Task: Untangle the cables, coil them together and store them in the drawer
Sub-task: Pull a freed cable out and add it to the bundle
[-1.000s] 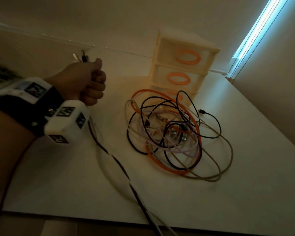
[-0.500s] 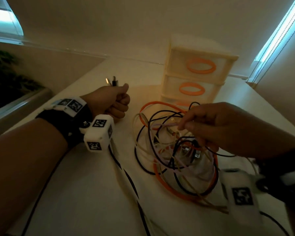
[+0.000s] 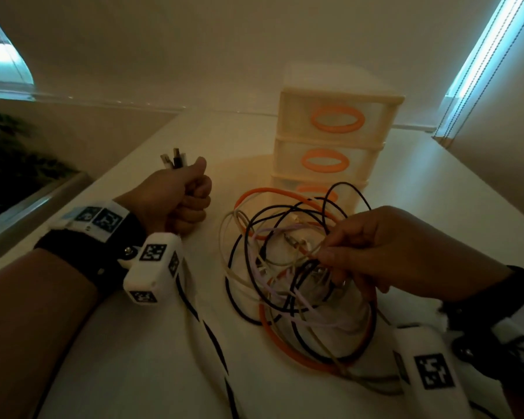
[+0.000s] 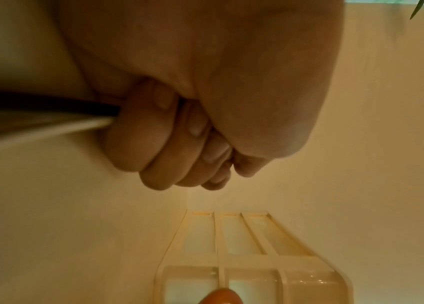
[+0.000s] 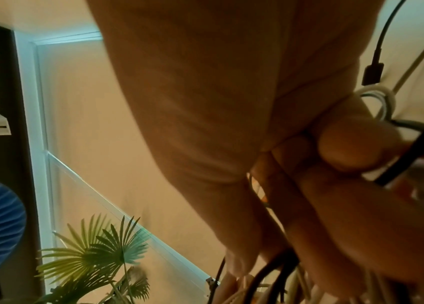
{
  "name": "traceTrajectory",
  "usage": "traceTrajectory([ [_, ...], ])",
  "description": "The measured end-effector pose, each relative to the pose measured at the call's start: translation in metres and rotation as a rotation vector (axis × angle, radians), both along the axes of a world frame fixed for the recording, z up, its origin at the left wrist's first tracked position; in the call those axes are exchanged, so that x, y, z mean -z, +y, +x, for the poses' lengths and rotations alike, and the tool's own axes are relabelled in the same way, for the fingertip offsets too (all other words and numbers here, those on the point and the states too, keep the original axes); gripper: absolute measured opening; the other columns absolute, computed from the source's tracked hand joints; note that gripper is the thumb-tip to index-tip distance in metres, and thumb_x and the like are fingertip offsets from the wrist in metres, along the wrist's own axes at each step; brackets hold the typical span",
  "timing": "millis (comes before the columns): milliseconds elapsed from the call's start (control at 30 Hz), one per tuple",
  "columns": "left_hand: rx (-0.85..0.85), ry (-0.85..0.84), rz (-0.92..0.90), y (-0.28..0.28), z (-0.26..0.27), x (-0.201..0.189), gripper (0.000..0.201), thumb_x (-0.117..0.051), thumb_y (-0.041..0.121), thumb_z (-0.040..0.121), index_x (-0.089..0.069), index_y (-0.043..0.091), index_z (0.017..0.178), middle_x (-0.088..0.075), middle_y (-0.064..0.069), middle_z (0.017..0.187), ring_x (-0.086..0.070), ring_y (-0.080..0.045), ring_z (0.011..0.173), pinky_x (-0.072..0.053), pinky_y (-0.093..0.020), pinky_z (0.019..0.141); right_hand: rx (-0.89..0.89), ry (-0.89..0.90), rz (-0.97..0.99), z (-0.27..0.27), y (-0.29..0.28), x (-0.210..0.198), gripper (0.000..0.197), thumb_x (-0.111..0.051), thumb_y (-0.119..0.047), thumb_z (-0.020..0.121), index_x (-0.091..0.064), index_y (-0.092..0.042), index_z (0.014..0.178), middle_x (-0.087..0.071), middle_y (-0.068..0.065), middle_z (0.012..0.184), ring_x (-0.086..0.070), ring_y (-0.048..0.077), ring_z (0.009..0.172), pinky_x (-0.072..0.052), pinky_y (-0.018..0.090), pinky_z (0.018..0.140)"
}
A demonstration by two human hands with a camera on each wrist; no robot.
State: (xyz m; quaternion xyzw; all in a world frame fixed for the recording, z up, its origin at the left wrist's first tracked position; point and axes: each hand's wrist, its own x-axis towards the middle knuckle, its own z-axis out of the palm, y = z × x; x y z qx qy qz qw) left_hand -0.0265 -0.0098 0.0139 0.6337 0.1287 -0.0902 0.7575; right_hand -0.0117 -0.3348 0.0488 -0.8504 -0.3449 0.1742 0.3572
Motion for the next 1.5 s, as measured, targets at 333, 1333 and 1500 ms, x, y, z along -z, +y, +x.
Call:
traceTrajectory([
  [333,0.019,-0.049,0.077,-0.007,-0.006,0.000,0.058,-0.036,0.062,0.100,-0.037,0.017,0.062,-0.015,0.000,0.060,-0.011,-0.011,0.043,-0.010,-0.015,0.042,0.133,-0.009,-0.109,0.004,-0.006,-0.006,0.026,-0.080,-0.046,0.076,-0.074,-0.022,0.071,-0.071,-0.001,0.061,-0.059,0.004,0.049,-0.044,0.016,0.049],
  [1333,-0.077,-0.110,0.077,-0.012,-0.007,0.002,0.057,-0.040,0.060,0.097,-0.040,0.015,0.062,-0.018,-0.002,0.059,-0.012,-0.011,0.044,-0.008,-0.020,0.046,0.144,0.679,0.642,0.003,0.001,0.001,0.031,-0.074,-0.004,0.070,-0.054,-0.008,0.094,-0.071,0.021,0.087,-0.073,0.033,0.081,-0.059,0.032,0.063],
  [1500,-0.167,-0.323,0.085,-0.035,-0.022,-0.020,0.059,-0.038,0.057,0.100,-0.061,0.008,0.075,-0.020,0.000,0.058,-0.012,-0.014,0.048,-0.016,-0.020,0.042,0.280,0.618,1.019,0.005,0.010,0.005,0.025,-0.078,-0.009,0.063,-0.059,-0.010,0.079,-0.067,0.019,0.087,-0.069,0.026,0.071,-0.056,0.027,0.056],
])
